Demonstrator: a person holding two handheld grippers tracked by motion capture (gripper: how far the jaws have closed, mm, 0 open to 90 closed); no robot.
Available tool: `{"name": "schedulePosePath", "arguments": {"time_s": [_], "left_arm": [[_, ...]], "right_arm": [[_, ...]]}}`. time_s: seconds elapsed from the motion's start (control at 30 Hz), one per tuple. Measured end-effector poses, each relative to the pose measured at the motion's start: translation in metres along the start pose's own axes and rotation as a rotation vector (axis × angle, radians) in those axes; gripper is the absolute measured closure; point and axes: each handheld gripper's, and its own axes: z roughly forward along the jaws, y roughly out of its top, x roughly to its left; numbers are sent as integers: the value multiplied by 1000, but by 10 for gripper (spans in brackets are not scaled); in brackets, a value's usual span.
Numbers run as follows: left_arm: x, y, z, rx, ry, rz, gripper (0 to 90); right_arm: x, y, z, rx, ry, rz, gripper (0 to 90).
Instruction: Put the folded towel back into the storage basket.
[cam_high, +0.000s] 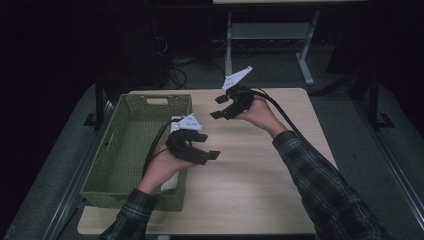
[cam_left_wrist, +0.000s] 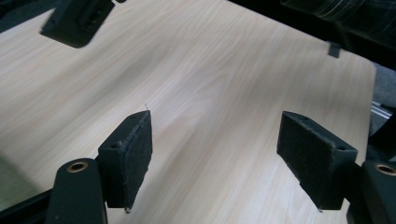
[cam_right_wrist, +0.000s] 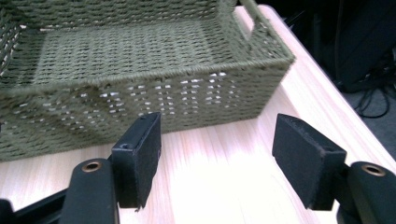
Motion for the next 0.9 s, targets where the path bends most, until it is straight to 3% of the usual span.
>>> {"name": "schedulePosePath", "arguments": {"time_s": [0.37, 0.5, 0.7, 0.9], "left_arm": [[-30, -1, 47, -5, 8, 43, 230], [-37, -10, 65, 10, 10, 55, 213], [-44, -28, 88, 46, 48, 83, 199], [-45, -44, 109, 89, 34, 57, 180]], "right_arm": [[8, -63, -28, 19, -65, 70, 275], [12, -86, -35, 18, -92, 102, 254], [21, -120, -39, 31, -123, 139, 224], [27, -159, -39, 71, -141, 216, 185]]}}
